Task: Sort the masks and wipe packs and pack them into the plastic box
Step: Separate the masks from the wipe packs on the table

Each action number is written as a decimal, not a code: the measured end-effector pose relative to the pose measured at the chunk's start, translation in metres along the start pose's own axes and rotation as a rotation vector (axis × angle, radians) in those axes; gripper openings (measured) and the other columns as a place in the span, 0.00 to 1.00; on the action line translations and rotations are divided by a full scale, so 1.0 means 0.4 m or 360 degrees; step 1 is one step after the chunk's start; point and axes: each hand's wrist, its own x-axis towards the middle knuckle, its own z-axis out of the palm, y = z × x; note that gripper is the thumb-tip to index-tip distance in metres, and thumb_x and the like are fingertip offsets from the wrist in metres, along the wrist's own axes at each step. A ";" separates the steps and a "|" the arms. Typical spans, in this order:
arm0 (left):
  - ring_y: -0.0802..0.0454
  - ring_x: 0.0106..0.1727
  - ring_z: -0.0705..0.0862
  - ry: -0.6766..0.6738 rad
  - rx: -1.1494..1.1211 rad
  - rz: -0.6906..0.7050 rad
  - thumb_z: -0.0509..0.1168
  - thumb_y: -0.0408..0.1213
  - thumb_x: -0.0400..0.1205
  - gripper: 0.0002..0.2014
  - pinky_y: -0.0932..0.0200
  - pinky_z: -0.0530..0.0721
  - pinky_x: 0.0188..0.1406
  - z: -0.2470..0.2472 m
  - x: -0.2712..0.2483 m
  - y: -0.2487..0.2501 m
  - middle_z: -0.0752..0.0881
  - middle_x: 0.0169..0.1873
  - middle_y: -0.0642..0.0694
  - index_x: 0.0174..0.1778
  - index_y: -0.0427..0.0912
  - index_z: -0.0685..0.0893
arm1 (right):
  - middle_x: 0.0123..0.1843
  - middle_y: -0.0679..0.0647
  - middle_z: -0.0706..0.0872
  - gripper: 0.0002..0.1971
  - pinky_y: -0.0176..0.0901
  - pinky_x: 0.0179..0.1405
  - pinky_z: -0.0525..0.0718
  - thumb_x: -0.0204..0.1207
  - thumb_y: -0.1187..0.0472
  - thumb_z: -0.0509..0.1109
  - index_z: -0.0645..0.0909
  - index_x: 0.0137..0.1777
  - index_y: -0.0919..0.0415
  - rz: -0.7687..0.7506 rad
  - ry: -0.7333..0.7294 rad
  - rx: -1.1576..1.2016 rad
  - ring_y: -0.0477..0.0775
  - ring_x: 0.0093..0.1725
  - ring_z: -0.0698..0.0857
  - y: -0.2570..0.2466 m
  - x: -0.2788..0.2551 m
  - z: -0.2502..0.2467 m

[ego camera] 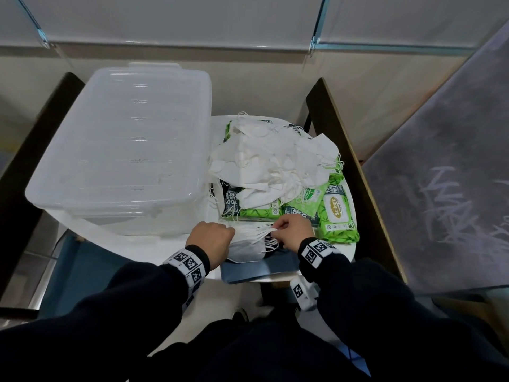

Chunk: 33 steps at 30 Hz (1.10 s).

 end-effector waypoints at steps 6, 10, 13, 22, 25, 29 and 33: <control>0.43 0.52 0.85 0.0005 -0.0052 -0.0143 0.66 0.43 0.79 0.10 0.49 0.71 0.49 0.002 0.002 -0.008 0.88 0.51 0.50 0.55 0.50 0.79 | 0.38 0.53 0.92 0.09 0.58 0.51 0.93 0.69 0.65 0.82 0.88 0.42 0.50 0.0051 0.0044 0.0288 0.58 0.43 0.93 0.038 0.014 0.013; 0.44 0.56 0.83 0.0095 -0.0208 -0.0193 0.71 0.48 0.75 0.21 0.48 0.73 0.49 -0.005 0.008 -0.005 0.83 0.57 0.50 0.62 0.51 0.75 | 0.50 0.56 0.92 0.10 0.57 0.47 0.93 0.76 0.65 0.76 0.87 0.54 0.52 0.0092 0.0031 0.0592 0.56 0.44 0.95 0.051 -0.005 -0.002; 0.45 0.55 0.83 0.0204 -0.0393 -0.0101 0.72 0.52 0.73 0.22 0.50 0.73 0.48 -0.034 0.033 0.012 0.81 0.56 0.52 0.58 0.53 0.74 | 0.53 0.59 0.91 0.08 0.52 0.43 0.92 0.80 0.67 0.73 0.87 0.55 0.55 0.0130 0.0075 0.0803 0.57 0.44 0.95 0.054 -0.018 -0.035; 0.45 0.56 0.83 0.0169 -0.0662 0.0275 0.68 0.49 0.80 0.10 0.49 0.82 0.53 -0.187 0.249 0.114 0.83 0.53 0.49 0.55 0.53 0.82 | 0.49 0.60 0.89 0.08 0.47 0.34 0.89 0.83 0.65 0.72 0.85 0.61 0.62 0.0431 0.0089 0.1392 0.61 0.42 0.89 0.095 0.038 -0.252; 0.44 0.62 0.82 0.0190 -0.0665 0.0317 0.68 0.47 0.81 0.18 0.49 0.81 0.58 -0.233 0.342 0.153 0.81 0.62 0.46 0.67 0.51 0.81 | 0.51 0.59 0.88 0.08 0.47 0.37 0.86 0.84 0.62 0.72 0.84 0.60 0.60 0.0534 0.0096 0.1405 0.60 0.43 0.88 0.113 0.092 -0.310; 0.41 0.72 0.76 0.0199 -0.0538 0.0409 0.69 0.47 0.81 0.29 0.43 0.80 0.67 -0.276 0.470 0.208 0.75 0.75 0.45 0.79 0.51 0.73 | 0.54 0.59 0.86 0.11 0.51 0.41 0.84 0.84 0.64 0.72 0.84 0.64 0.60 0.0610 0.0172 0.1353 0.58 0.48 0.84 0.129 0.198 -0.363; 0.39 0.85 0.63 0.0037 -0.0360 0.0309 0.71 0.54 0.80 0.38 0.40 0.70 0.79 -0.279 0.578 0.234 0.60 0.88 0.43 0.86 0.54 0.66 | 0.52 0.55 0.86 0.13 0.51 0.41 0.83 0.84 0.66 0.70 0.86 0.65 0.55 0.0567 0.0145 0.1348 0.58 0.48 0.83 0.122 0.307 -0.395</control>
